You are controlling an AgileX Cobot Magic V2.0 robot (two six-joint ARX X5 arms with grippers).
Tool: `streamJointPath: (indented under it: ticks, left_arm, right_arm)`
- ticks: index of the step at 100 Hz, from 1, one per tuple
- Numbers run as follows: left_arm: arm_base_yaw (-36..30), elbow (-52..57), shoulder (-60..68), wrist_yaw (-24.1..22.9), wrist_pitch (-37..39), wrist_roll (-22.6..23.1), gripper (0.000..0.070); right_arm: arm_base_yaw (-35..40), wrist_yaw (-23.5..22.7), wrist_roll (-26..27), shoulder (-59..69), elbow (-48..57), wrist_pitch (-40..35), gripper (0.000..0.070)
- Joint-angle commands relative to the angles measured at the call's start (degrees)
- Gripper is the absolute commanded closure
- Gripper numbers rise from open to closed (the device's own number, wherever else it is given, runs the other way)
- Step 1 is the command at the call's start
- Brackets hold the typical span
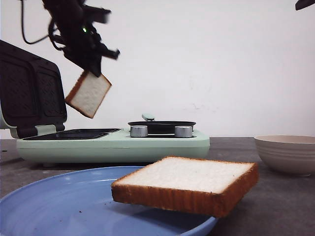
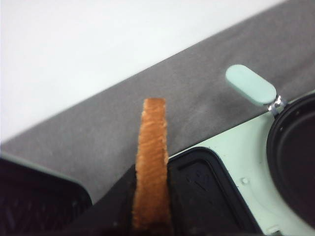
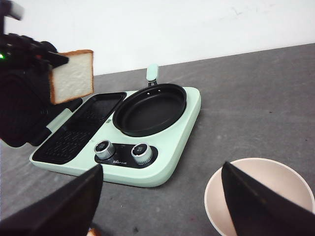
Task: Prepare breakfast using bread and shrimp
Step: 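Lift the bread slice with the left gripper over the grill plate, then release the bread onto the grill plate and raise the left gripper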
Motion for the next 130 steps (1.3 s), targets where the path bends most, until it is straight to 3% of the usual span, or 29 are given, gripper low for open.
streamJointPath:
  ticks: [1,11,27,43,58,87,108,130]
  left_arm:
    - [-0.90,1.44,2.16,-2.38,1.70,6.67,0.0700]
    - [-2.34,1.44,3.89,-7.43,1.92,11.10,0.0700]
    - [-3.56,1.44,5.31,-12.35,3.67,12.85,0.0700]
    - [-3.74,1.44,6.58,-14.73,4.37,15.85,0.0700]
    - [-3.74,1.44,7.74,-14.38,2.91,15.61,0.0700]
    - [-3.89,1.44,8.17,-11.41,1.73,10.95,0.0700]
    - [-3.85,1.44,8.17,-7.98,1.27,10.75,0.0700]
    - [-3.54,1.44,8.59,-7.78,1.22,10.56,0.0687]
  right_arm:
    - [0.50,0.44,-1.68,0.33,0.39,0.37,0.0233]
    - [0.92,1.44,-2.01,0.33,0.39,0.13,0.0233]
    - [1.33,1.75,-3.43,0.33,0.37,0.11,0.0233]
    - [1.64,2.60,-4.72,0.33,0.37,0.11,0.0234]
    - [2.23,3.23,-5.64,0.33,0.37,0.07,0.0233]
    - [2.51,3.28,-6.01,0.33,0.37,0.00,0.0233]
    - [2.51,3.28,-5.99,0.31,0.37,0.00,0.0233]
    - [2.51,3.23,-5.90,0.31,0.37,-0.07,0.0233]
